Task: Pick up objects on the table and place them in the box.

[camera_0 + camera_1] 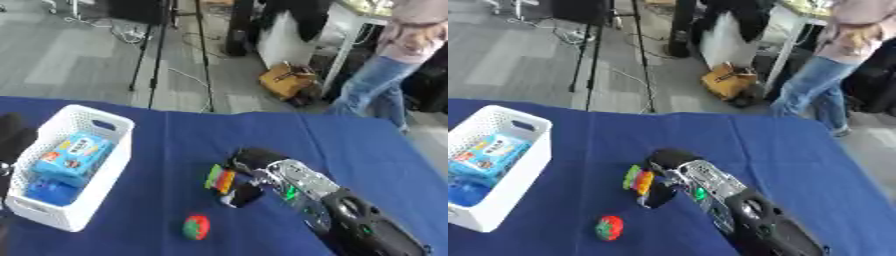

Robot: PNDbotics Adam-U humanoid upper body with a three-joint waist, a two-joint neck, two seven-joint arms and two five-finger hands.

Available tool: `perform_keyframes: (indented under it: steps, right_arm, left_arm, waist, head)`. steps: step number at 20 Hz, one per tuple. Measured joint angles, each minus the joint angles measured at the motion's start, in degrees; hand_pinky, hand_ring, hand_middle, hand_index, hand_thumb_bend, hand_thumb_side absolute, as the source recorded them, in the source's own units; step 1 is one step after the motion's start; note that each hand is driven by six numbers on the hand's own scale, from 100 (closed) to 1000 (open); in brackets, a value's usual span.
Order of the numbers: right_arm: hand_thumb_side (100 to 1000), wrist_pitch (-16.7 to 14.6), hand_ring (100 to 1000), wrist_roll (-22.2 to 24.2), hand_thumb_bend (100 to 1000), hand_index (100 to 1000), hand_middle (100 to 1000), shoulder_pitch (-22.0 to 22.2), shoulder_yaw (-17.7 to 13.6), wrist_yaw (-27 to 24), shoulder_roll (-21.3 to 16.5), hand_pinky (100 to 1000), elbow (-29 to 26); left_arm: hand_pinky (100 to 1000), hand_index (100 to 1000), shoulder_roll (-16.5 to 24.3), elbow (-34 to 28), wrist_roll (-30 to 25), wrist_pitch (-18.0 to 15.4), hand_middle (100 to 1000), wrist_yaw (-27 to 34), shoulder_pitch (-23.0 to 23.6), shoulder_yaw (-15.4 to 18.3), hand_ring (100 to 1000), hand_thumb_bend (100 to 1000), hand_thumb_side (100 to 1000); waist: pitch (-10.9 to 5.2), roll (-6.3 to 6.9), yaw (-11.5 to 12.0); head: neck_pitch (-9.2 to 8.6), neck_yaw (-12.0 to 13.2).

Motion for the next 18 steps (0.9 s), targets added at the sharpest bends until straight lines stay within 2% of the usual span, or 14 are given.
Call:
perform_keyframes:
  steps: [2, 3, 13, 18]
  right_arm:
    - [574, 0.17, 942, -0.13, 474, 792, 692, -0.01, 0.00, -0.04, 0.00, 990, -0.01]
    - [620, 0.22, 942, -0.14, 480, 797, 697, -0.01, 0.00, -0.05, 0.00, 989, -0.01]
    - [621, 1.79, 945, -0.24, 466, 782, 679, -0.46, -0.01, -0.55, 0.00, 993, -0.01]
    - [617, 2.13, 941, -0.38, 406, 756, 639, -0.46, -0.01, -0.55, 0.00, 994, -0.01]
  left_arm:
    - [942, 865, 0.00, 0.00, -0.08, 0.04, 886, 0.03, 0.07, -0.01, 902, 100, 1000]
    - [941, 865, 0.00, 0.00, -0.11, 0.04, 886, 0.04, 0.12, -0.02, 902, 100, 1000]
    - [942, 866, -0.20, 0.00, -0.46, -0.04, 887, 0.34, 0.45, -0.17, 903, 100, 1000]
    - [942, 867, -0.21, 0.00, -0.61, -0.10, 888, 0.53, 0.51, -0.33, 903, 100, 1000]
  waist:
    - [0.00, -0.01, 0.00]
    - [0.00, -0.01, 0.00]
    - [0.00, -0.13, 0.13]
    - [0.00, -0.28, 0.13]
  head:
    - [0.00, -0.02]
    - [0.00, -0.02]
    - [-0.07, -0.52]
    - [-0.07, -0.54]
